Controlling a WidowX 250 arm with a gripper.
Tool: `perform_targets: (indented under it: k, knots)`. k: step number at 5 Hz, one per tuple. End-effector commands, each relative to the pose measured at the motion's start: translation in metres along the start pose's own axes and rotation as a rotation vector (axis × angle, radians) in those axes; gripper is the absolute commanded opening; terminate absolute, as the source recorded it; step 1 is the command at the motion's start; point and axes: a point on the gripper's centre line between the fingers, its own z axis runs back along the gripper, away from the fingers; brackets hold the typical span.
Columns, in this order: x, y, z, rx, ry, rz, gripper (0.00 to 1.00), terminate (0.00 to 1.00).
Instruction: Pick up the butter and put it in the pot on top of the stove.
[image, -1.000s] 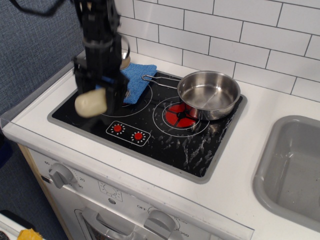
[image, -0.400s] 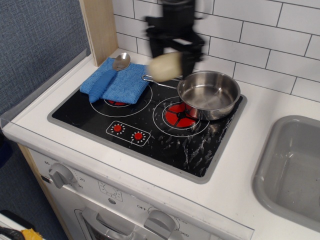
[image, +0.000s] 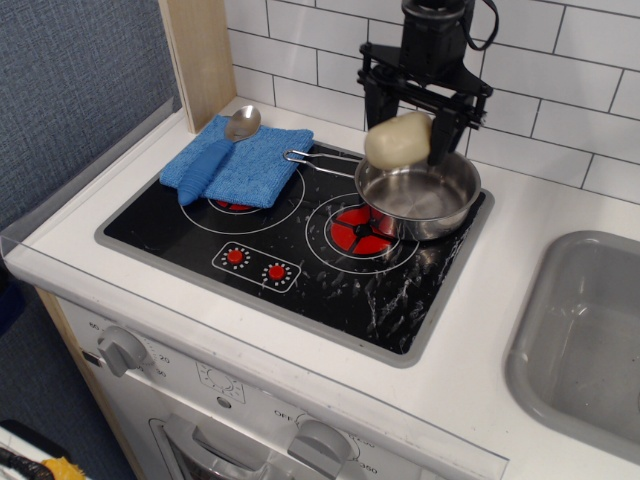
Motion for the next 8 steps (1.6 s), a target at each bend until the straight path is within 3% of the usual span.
perform_targets:
  k: [1,2,3,4,5,6,7,8]
  knots:
    - [-0.006,0.006,0.006,0.009,-0.012,0.03,1.0,0.0]
    - [-0.009,0.007,0.015,-0.002,-0.026,0.031,1.0,0.0]
    - [-0.021,0.016,0.043,-0.026,-0.075,0.064,1.0,0.0]
    - [-0.044,0.029,0.065,-0.057,-0.086,0.121,1.0,0.0]
    - [-0.054,0.037,0.061,-0.051,-0.064,0.119,1.0,0.0]
    - [-0.059,0.043,0.049,0.001,-0.05,0.093,1.0,0.0]
    - [-0.059,0.043,0.049,0.001,-0.05,0.093,1.0,0.0]
    - [-0.059,0.043,0.049,0.001,-0.05,0.093,1.0,1.0]
